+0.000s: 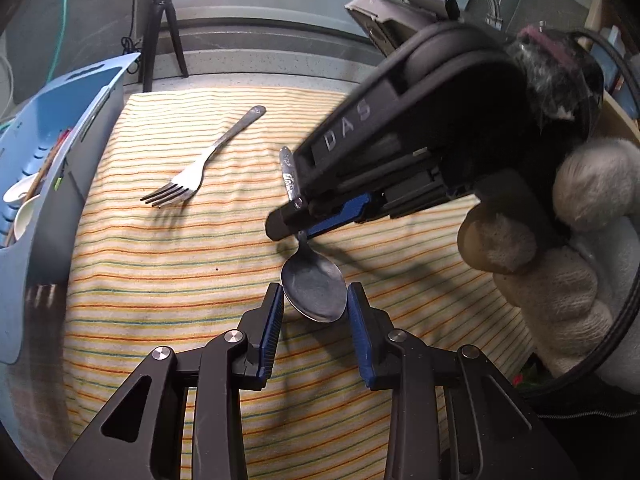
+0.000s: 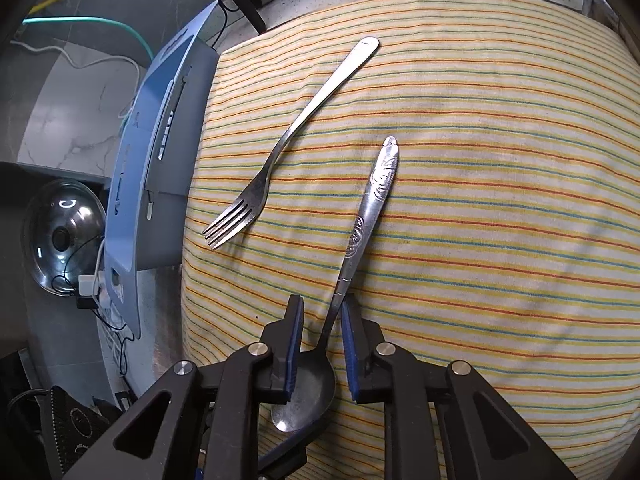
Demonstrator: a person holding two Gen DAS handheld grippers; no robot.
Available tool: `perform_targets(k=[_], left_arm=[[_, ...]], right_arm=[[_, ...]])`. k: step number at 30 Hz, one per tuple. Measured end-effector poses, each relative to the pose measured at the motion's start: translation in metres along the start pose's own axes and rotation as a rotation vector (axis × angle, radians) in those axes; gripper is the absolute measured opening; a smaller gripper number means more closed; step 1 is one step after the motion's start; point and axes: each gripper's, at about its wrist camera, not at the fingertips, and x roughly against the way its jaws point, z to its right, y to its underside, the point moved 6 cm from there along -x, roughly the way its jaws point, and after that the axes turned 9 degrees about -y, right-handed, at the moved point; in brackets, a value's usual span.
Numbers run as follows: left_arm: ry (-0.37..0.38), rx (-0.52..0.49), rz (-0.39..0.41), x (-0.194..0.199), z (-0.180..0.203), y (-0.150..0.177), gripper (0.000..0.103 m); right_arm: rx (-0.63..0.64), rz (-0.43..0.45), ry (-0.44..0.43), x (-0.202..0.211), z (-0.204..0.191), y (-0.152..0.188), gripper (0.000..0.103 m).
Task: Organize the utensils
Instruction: 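Carry the metal spoon into the blue basket and open the right gripper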
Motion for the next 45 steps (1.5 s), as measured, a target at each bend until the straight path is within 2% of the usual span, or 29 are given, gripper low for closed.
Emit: perform_targets(k=[3, 6, 12, 19, 26, 35, 45], left_arm=[[-0.002, -0.001, -0.006, -0.002, -0.002, -0.001, 0.031], [-0.003, 0.002, -0.005, -0.001, -0.003, -0.002, 0.031], [-0.016, 0.019, 0.026, 0.017, -0.012, -0.01, 0.031], [-0.046, 0.05, 0.07, 0.038, -0.047, -0.03, 0.031], [-0.086, 0.086, 0.093, 0.051, -0.105, -0.054, 0.031], [-0.13, 0.126, 0.071, 0.045, -0.167, -0.079, 0.031], [-0.123, 0.176, 0.015, 0.023, -0.195, -0.085, 0.031]], right_arm=[[-0.033, -0.005, -0.033, 0.0, 0.004, 0.001, 0.007], [-0.061, 0.001, -0.062, 0.002, 0.003, 0.002, 0.006], [-0.033, 0.023, -0.101, 0.013, -0.016, -0.003, 0.005], [0.042, 0.05, -0.143, 0.012, -0.069, -0.024, 0.004], [0.108, 0.056, -0.18, -0.005, -0.122, -0.059, 0.004], [0.212, 0.071, -0.153, -0.042, -0.181, -0.104, 0.004], [0.21, 0.052, -0.119, -0.074, -0.183, -0.13, 0.004]])
